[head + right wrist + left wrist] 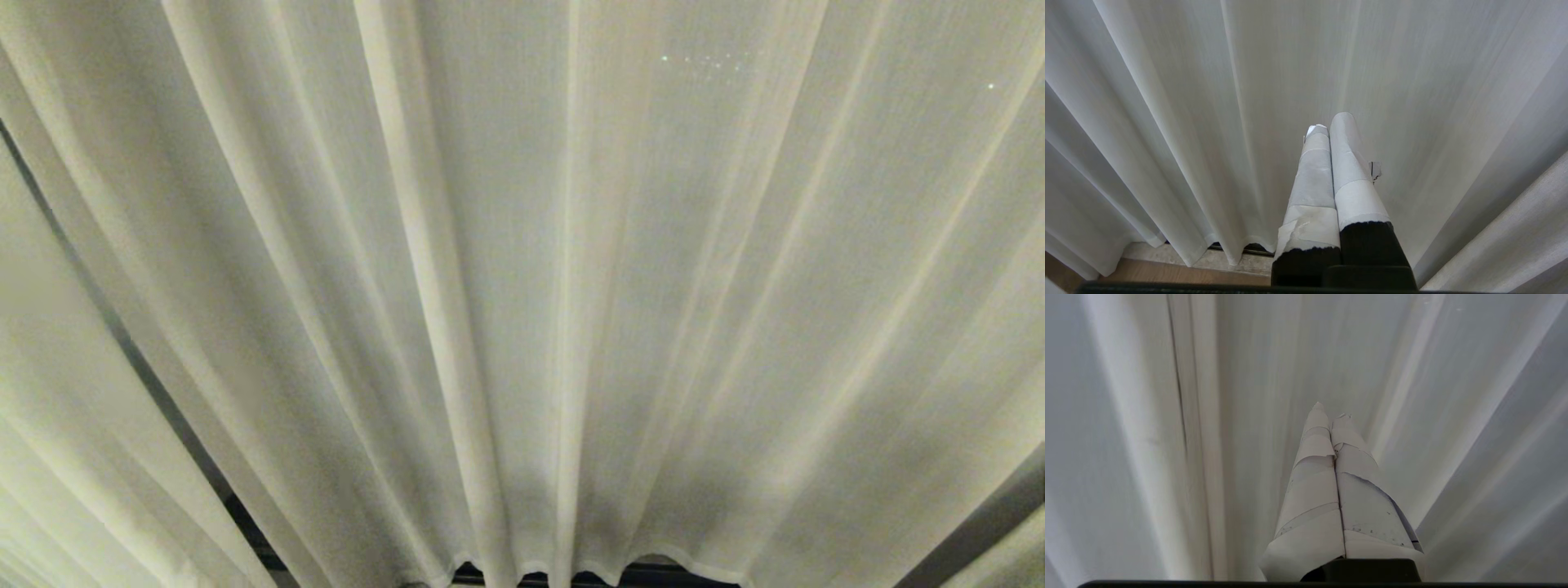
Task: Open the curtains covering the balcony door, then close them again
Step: Close the inner curtains on both sides
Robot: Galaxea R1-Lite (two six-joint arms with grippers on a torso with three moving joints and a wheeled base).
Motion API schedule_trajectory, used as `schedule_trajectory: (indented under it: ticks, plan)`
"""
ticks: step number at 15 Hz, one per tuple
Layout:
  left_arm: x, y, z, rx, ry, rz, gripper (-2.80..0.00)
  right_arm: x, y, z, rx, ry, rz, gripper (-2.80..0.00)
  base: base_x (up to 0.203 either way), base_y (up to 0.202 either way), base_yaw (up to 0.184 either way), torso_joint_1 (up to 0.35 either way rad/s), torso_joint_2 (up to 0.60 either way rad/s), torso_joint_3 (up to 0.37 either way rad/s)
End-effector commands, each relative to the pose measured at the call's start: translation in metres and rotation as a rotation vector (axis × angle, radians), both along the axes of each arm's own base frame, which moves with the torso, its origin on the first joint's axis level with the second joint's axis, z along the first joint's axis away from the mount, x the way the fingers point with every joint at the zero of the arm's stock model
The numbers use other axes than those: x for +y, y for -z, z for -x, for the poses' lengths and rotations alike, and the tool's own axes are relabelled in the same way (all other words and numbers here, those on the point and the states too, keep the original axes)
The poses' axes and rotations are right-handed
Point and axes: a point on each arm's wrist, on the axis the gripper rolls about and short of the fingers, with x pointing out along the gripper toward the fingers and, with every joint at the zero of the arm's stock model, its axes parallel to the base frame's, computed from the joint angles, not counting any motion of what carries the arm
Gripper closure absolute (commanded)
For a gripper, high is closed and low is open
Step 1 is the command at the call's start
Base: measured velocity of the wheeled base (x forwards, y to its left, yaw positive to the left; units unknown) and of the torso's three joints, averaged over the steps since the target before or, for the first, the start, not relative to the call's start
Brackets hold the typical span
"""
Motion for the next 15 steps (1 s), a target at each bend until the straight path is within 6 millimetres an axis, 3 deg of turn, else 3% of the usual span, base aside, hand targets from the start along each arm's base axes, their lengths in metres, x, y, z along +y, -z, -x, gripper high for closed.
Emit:
schedule_trajectory:
  ticks: [1, 5, 12, 15]
  plan:
    - [0.001, 0.007, 0.004, -0.009, -0.004, 0.003, 0.0, 0.0, 0.0, 0.0, 0.002, 0.0, 0.0, 0.0, 0.0, 0.0, 0.0, 0.0, 0.0, 0.0]
    - [-0.001, 0.03, -0.004, 0.07, -0.021, -0.031, 0.0, 0.0, 0.0, 0.0, 0.002, 0.0, 0.0, 0.0, 0.0, 0.0, 0.0, 0.0, 0.0, 0.0]
    - [-0.005, 0.098, -0.016, 0.252, -0.189, -0.141, 0.0, 0.0, 0.0, 0.0, 0.001, 0.0, 0.0, 0.0, 0.0, 0.0, 0.0, 0.0, 0.0, 0.0]
    - [-0.007, 0.1, -0.013, 0.223, -0.309, -0.147, 0.0, 0.0, 0.0, 0.0, 0.002, 0.0, 0.0, 0.0, 0.0, 0.0, 0.0, 0.0, 0.0, 0.0]
